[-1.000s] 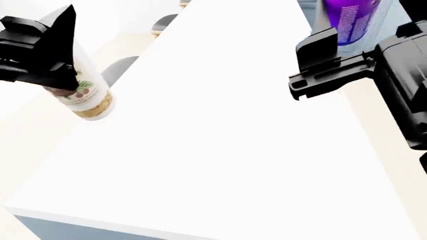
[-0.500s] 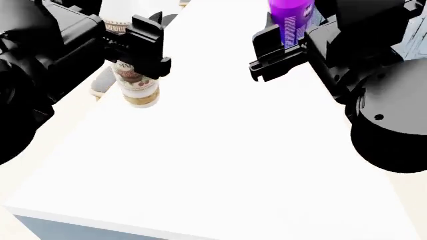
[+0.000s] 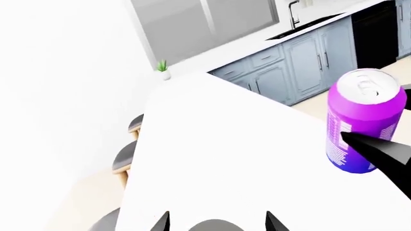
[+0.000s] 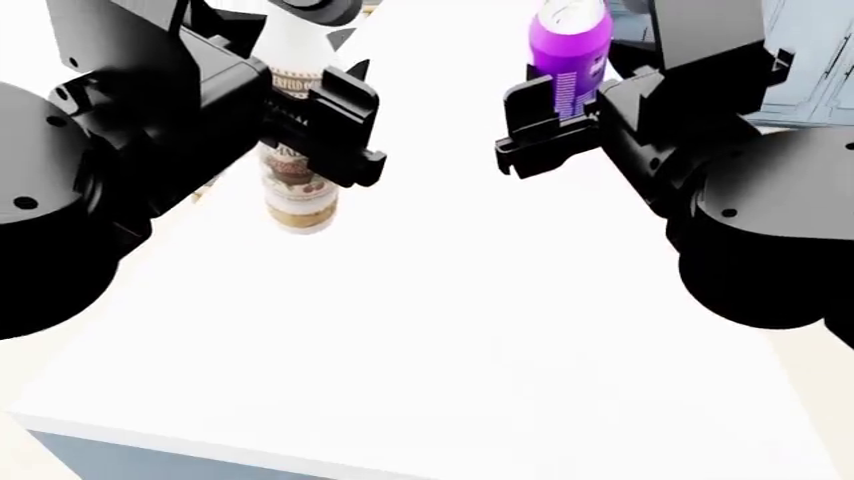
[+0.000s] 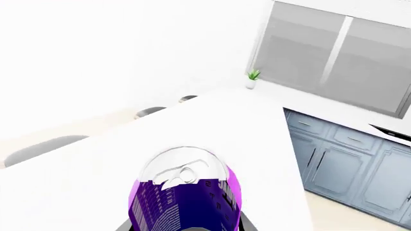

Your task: Move the drinks to the dining counter.

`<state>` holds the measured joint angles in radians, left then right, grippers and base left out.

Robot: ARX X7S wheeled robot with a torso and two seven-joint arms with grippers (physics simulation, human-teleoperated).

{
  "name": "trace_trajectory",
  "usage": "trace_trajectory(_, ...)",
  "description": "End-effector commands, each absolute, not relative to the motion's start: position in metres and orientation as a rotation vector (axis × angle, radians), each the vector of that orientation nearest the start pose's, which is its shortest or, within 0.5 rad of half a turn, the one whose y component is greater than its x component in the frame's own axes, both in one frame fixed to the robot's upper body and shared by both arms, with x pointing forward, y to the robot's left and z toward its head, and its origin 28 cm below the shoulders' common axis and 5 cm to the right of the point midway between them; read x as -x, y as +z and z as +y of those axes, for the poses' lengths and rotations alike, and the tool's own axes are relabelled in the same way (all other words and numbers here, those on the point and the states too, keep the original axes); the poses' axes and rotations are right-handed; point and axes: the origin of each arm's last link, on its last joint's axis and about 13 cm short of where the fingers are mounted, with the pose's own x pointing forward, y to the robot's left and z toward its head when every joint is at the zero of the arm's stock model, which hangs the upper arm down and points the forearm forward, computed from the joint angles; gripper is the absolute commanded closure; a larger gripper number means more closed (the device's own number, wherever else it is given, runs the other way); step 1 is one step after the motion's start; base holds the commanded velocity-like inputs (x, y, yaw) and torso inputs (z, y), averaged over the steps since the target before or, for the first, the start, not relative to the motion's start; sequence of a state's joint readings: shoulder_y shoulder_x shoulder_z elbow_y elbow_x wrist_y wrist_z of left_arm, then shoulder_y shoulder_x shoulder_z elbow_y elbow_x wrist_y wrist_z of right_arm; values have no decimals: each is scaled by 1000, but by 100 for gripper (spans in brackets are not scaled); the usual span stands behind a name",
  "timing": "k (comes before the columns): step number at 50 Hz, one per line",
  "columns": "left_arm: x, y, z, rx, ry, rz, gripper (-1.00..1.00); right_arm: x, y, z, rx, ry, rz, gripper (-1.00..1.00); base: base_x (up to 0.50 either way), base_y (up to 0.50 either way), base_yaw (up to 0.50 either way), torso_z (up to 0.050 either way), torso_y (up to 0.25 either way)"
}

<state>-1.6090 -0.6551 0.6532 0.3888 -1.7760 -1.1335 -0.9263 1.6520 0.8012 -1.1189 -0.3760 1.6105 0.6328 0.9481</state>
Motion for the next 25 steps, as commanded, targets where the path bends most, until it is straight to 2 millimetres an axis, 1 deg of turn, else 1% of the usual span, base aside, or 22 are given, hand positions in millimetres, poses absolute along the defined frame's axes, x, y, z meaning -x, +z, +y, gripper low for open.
trace_trajectory(1, -223, 360, 201, -328, -348, -37, 100, -252, 326, -96, 244, 143, -92, 100, 0, 0, 0, 0, 0)
trace_trajectory(6, -226, 355, 203, -328, -337, -11, 100, -251, 326, -97, 245, 140, -96, 100, 0, 0, 0, 0, 2)
trace_trajectory(25, -230, 350, 204, -319, -330, 20, 100, -251, 327, -96, 242, 141, -100, 100, 0, 0, 0, 1, 1)
